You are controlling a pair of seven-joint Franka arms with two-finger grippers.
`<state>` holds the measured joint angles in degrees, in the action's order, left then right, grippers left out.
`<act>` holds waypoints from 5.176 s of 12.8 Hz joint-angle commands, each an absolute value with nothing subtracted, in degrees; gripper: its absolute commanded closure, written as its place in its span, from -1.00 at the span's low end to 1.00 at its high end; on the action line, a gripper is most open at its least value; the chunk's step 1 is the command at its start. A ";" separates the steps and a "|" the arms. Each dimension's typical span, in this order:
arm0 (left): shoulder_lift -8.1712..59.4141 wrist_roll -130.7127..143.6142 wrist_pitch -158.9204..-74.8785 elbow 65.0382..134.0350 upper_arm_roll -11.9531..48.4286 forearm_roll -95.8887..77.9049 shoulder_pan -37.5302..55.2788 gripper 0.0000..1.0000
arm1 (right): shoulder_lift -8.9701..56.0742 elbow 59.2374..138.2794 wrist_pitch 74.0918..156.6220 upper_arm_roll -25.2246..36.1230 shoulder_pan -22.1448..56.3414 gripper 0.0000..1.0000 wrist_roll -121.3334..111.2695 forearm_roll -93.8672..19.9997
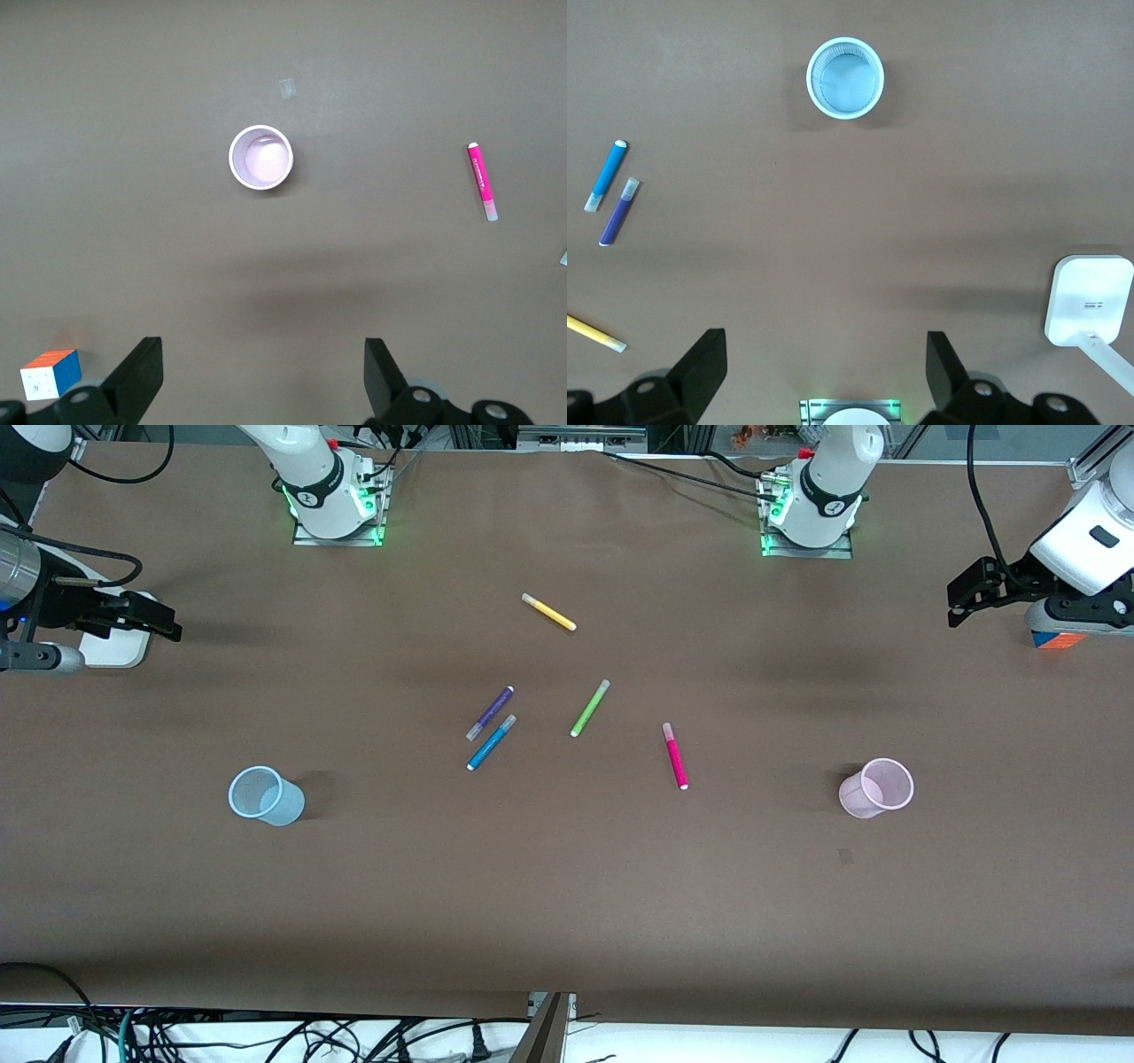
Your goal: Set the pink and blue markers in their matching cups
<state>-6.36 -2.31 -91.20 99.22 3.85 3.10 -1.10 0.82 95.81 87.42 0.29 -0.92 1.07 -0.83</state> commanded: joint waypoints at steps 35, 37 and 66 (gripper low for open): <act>28.20 13.88 -116.00 100.11 11.78 -1.49 11.41 -1.00 | 41.13 94.75 135.08 -0.09 34.27 -0.98 65.21 -2.29; 30.40 14.68 -120.13 100.11 11.86 -1.49 11.86 -1.00 | 41.57 94.75 135.70 -0.18 34.36 -0.98 65.21 -2.37; 38.67 21.89 -124.99 100.81 11.60 1.85 19.69 0.88 | 29.27 80.16 90.20 0.53 10.49 1.00 24.83 -15.28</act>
